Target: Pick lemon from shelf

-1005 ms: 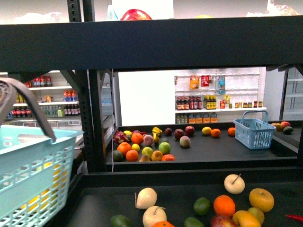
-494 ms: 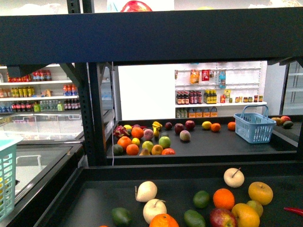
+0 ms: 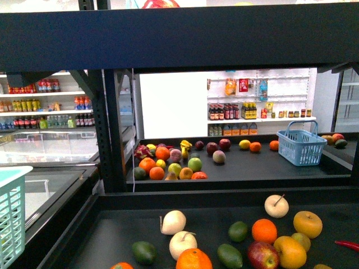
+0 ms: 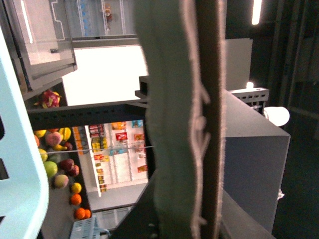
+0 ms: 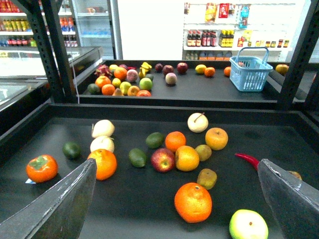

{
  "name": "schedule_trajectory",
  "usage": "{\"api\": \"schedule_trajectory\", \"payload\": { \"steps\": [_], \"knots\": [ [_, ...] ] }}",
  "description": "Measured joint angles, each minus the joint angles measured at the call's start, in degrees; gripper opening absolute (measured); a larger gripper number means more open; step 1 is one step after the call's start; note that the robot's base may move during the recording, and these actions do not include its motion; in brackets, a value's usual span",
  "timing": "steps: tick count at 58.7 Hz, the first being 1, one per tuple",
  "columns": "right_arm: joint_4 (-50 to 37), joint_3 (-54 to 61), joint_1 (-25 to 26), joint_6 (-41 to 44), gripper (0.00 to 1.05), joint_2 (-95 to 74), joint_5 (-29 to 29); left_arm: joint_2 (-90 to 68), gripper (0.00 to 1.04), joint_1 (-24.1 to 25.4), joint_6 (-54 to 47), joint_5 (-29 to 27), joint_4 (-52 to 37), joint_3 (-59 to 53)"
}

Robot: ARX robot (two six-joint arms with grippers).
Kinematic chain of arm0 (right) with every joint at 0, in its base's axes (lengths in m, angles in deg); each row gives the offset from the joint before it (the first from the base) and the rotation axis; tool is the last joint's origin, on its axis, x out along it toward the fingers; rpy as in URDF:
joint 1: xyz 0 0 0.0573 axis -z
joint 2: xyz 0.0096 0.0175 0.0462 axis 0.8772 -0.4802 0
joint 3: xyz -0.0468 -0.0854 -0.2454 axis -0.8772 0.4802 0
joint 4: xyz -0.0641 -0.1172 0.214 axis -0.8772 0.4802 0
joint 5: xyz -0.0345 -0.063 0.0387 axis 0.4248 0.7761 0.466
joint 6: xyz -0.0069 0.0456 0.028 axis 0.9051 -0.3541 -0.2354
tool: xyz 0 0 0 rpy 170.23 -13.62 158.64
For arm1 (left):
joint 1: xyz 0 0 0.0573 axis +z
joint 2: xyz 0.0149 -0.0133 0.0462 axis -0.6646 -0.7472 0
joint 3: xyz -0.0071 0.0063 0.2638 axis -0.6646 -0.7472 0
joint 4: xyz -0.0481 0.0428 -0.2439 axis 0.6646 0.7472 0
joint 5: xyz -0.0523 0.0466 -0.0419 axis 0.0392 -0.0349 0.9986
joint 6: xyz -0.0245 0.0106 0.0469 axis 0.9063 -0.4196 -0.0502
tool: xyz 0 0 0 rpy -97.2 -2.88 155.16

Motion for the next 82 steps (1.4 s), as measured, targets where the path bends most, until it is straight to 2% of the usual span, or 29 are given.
{"api": "schedule_trajectory", "payload": {
  "steps": [27, 32, 40, 47, 52, 65, 76, 82],
  "knots": [
    [0.02, 0.00, 0.00, 0.00, 0.97, 0.00, -0.02, 1.14, 0.98, -0.04, 0.15, 0.44, -0.61, 0.00],
    [0.02, 0.00, 0.00, 0.00, 0.97, 0.00, 0.00, 1.14, 0.95, -0.04, 0.17, 0.44, -0.61, 0.00],
    [0.02, 0.00, 0.00, 0.00, 0.97, 0.00, -0.02, 1.14, 0.97, -0.07, 0.17, 0.46, -0.61, 0.00],
    [0.02, 0.00, 0.00, 0.00, 0.97, 0.02, -0.04, 5.29, 0.96, 5.20, -5.42, 11.32, 3.65, -6.34],
    [0.02, 0.00, 0.00, 0.02, 0.97, 0.07, 0.28, 7.87, 0.96, 8.52, -8.72, 11.15, 7.82, -8.44],
    [0.02, 0.00, 0.00, 0.00, 0.97, 0.07, -0.04, 14.14, 0.96, 8.83, -13.16, 12.22, 16.81, -9.51],
    [0.02, 0.00, 0.00, 0.00, 0.97, 0.07, -0.02, 21.77, 0.96, 8.52, -19.02, 11.19, 29.62, -9.62],
    [0.02, 0.00, 0.00, 0.00, 0.97, 0.07, -0.02, 27.30, 0.96, 8.66, -26.71, 8.31, 43.50, -9.57]
  ]
}}
